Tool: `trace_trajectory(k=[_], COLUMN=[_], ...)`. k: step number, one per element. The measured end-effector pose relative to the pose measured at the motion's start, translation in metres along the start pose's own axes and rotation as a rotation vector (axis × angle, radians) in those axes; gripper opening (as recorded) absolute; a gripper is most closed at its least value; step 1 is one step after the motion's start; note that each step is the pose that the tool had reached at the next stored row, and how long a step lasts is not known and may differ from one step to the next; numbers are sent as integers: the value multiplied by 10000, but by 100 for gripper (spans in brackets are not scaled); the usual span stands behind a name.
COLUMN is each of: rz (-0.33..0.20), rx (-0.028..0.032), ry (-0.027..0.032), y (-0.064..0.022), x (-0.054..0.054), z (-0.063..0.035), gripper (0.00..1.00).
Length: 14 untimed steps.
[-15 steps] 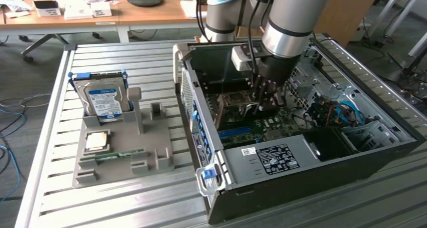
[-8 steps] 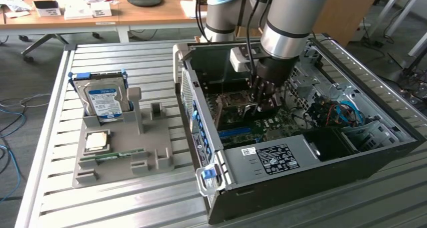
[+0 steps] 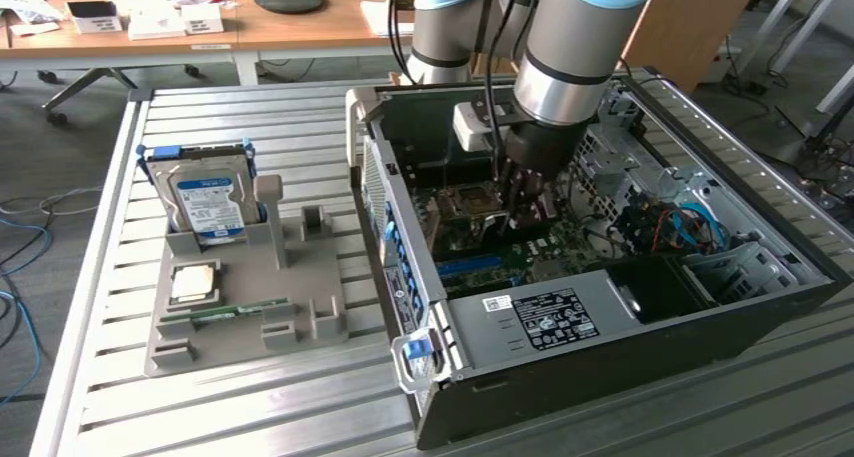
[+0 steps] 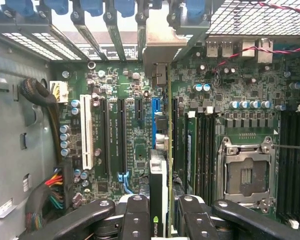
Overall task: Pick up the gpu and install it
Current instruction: 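Insert the gpu into the slot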
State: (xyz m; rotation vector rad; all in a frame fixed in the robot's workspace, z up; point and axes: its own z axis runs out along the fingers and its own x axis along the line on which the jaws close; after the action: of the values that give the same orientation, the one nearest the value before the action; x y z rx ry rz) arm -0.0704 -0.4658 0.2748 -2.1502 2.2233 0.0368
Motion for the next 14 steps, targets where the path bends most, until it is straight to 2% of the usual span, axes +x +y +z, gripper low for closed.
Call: trace_trajectory(k=[7, 14], rz=[1, 0], rx=[0, -1], ry=[0, 1], y=[60, 65], x=[2, 16], z=[12, 48], gripper=[27, 27])
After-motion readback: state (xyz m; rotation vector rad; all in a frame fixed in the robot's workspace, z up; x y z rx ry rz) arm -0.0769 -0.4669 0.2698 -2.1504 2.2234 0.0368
